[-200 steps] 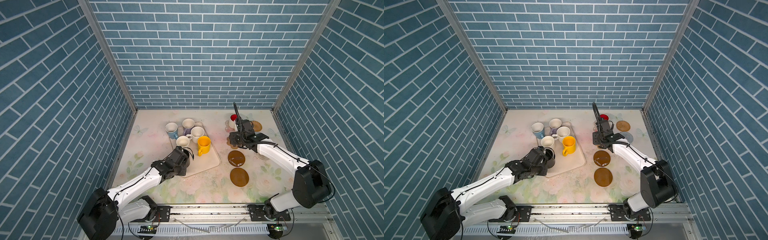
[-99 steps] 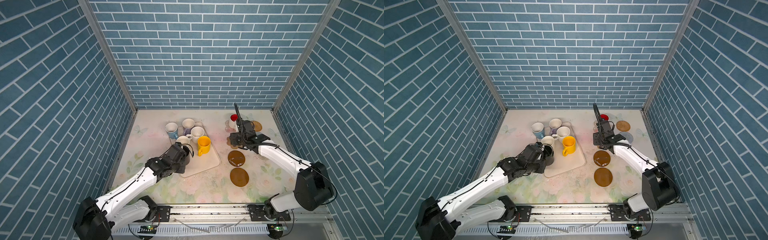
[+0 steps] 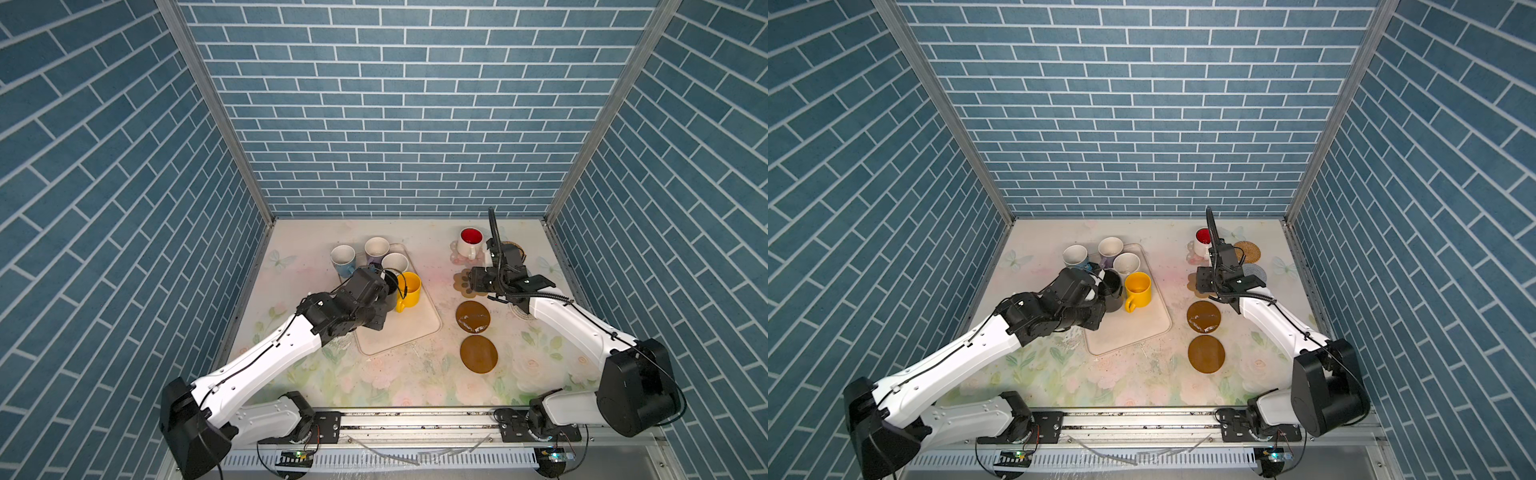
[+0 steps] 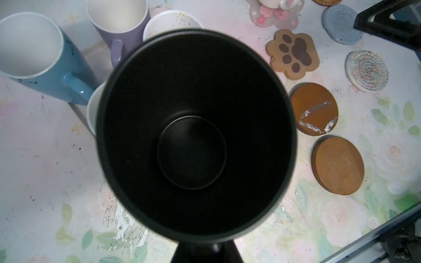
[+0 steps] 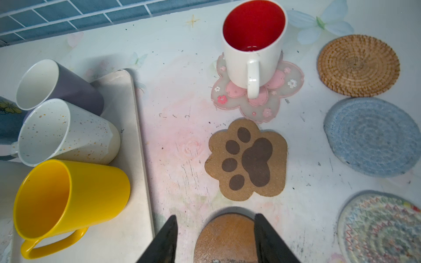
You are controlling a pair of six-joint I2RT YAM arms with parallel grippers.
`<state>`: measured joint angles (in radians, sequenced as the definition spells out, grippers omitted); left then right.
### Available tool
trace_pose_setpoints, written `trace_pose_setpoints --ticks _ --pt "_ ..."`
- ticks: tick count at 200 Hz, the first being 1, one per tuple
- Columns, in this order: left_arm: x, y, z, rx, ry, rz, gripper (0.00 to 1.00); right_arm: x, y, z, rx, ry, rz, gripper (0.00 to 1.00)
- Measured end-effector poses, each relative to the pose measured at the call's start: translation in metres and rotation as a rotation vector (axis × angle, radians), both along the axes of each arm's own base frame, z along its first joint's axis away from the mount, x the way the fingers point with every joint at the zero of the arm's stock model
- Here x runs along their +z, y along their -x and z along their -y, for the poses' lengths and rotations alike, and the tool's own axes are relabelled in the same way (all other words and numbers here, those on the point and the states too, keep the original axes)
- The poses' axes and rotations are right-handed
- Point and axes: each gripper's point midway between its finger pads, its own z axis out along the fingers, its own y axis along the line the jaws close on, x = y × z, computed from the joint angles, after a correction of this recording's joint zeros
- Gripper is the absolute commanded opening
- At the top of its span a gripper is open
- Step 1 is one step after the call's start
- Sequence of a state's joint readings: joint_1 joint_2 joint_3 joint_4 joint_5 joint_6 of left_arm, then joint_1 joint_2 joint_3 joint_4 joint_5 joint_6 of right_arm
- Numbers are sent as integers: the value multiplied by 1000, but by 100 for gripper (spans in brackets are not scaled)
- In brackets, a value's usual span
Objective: Place cups on coasters
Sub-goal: Pick up the cup from the tray, then place the cup on the coaster.
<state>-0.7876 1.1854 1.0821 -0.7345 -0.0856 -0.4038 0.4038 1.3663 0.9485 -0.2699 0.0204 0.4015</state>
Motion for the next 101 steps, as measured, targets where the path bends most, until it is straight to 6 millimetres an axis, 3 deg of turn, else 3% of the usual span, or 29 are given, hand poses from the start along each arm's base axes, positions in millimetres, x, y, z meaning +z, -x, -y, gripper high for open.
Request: trace_pose_setpoints --ticks 54,82,101 --pt "11 -19 49 -86 -33 1 0 -1 12 22 -72 -115 -12 88" --pt "17 -34 76 -119 -35 8 0 3 18 36 -121 -169 -4 99" --pt "20 -45 95 -140 -32 13 0 7 18 47 -166 -214 3 99"
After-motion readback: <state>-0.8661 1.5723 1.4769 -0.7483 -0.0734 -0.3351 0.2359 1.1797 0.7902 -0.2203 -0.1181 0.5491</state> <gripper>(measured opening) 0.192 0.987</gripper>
